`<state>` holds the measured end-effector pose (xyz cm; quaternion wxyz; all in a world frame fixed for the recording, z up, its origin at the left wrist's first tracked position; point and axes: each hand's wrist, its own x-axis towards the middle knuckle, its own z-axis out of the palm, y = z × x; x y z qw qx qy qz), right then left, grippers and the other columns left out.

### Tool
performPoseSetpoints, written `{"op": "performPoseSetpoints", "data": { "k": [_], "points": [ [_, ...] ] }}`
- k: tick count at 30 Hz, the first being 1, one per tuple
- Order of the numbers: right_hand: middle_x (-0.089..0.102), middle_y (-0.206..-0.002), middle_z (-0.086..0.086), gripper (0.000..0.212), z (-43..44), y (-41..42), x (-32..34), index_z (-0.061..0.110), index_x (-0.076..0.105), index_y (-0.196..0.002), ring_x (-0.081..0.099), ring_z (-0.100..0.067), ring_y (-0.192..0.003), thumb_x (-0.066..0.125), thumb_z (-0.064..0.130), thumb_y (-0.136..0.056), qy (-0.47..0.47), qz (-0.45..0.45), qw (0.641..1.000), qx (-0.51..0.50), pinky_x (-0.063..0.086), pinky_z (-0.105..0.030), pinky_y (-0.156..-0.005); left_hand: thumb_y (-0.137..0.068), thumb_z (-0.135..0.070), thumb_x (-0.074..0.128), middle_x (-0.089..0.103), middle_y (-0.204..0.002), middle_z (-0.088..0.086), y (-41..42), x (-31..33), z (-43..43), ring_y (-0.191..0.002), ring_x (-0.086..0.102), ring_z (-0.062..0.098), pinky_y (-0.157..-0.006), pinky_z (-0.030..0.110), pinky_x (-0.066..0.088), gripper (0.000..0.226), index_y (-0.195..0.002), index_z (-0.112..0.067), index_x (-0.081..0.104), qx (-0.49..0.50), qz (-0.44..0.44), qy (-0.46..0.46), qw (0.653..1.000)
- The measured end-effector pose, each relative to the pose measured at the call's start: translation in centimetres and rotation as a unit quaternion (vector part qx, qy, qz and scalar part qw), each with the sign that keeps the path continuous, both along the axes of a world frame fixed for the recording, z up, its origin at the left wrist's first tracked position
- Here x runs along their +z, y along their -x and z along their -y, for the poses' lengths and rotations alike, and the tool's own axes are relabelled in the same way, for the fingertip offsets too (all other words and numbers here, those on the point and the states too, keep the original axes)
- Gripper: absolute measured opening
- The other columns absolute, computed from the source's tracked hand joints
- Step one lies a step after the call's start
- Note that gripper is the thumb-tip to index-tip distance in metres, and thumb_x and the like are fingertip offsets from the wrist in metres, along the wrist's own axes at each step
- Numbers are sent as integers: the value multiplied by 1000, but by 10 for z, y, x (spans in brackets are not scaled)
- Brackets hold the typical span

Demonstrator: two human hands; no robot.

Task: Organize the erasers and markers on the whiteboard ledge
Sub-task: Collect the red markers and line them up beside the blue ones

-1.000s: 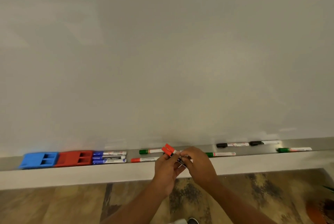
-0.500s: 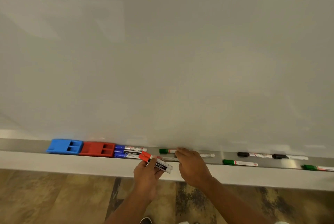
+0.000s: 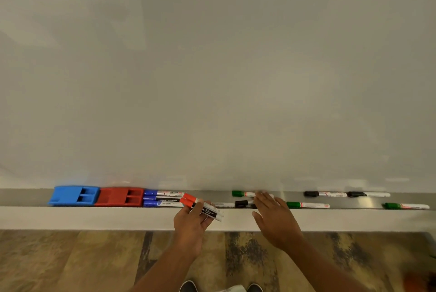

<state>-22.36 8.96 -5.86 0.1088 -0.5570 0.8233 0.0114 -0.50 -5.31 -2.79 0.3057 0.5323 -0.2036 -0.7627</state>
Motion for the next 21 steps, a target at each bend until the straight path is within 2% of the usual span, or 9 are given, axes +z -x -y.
{"op": "performPoseSetpoints", "data": {
  "k": [4,6,8,10,12,14,15,18,21],
  "points": [
    [21,-171,5,63,-10,9,1,25,27,-161,13,-13,-158,16,53,-106,0,15,999,-38,1,-36,-123,-104,-7,64,78,-113,25,9,-1,0,-108,76,41,-90,48,61,14,-116,-3,70,-5,-8,-7,1000],
    [28,-169,4,58,-9,6,4,25,32,-159,20,-15,-157,23,50,-108,30,31,998,-54,5,-35,-124,-104,-7,64,77,-115,27,12,-1,0,-109,76,42,-90,48,61,12,-114,-3,69,-10,-15,-8,1000],
    [49,-157,2,50,-3,-4,10,23,47,-151,42,-18,-147,34,45,-107,102,60,990,-74,26,-39,-122,-104,-8,64,78,-115,27,16,-1,0,-106,77,41,-87,47,62,11,-113,-3,70,-14,-21,-7,1000],
    [64,-139,3,42,9,-20,19,21,60,-140,57,-17,-128,44,42,-106,169,144,967,-121,42,-38,-110,-104,-9,64,77,-113,28,20,0,0,-102,78,39,-86,46,62,10,-111,-3,69,-16,-27,-3,1000],
    [71,-123,5,34,20,-37,26,21,66,-131,64,-9,-108,53,39,-104,197,250,932,-174,51,-30,-97,-104,-9,65,77,-110,28,24,2,-1,-97,79,37,-83,45,63,8,-108,-4,69,-15,-33,0,999],
    [76,-107,6,23,31,-53,31,22,72,-117,70,-6,-87,60,33,-102,207,340,888,-230,60,-31,-83,-104,-9,64,78,-105,26,26,4,-1,-91,80,34,-77,42,66,7,-107,-4,68,-10,-45,-1,999],
    [78,-99,4,19,35,-60,32,20,73,-113,73,-10,-80,62,29,-101,209,398,852,-267,63,-33,-76,-104,-8,63,77,-104,25,27,5,-1,-91,80,34,-77,42,66,7,-109,-4,67,-8,-55,-1,998],
    [80,-87,-6,11,42,-74,38,13,74,-106,78,-23,-76,67,18,-98,226,560,717,-348,65,-33,-66,-105,-7,61,76,-108,26,30,7,-3,-98,77,37,-85,44,64,11,-114,-3,66,-5,-79,1,997],
    [78,-89,-19,6,48,-78,43,6,74,-100,78,-32,-77,70,9,-96,254,619,632,-391,65,-34,-66,-106,-7,60,75,-110,27,31,8,-4,-100,75,38,-89,45,62,9,-111,-5,66,4,-92,0,996]
  ]
}}
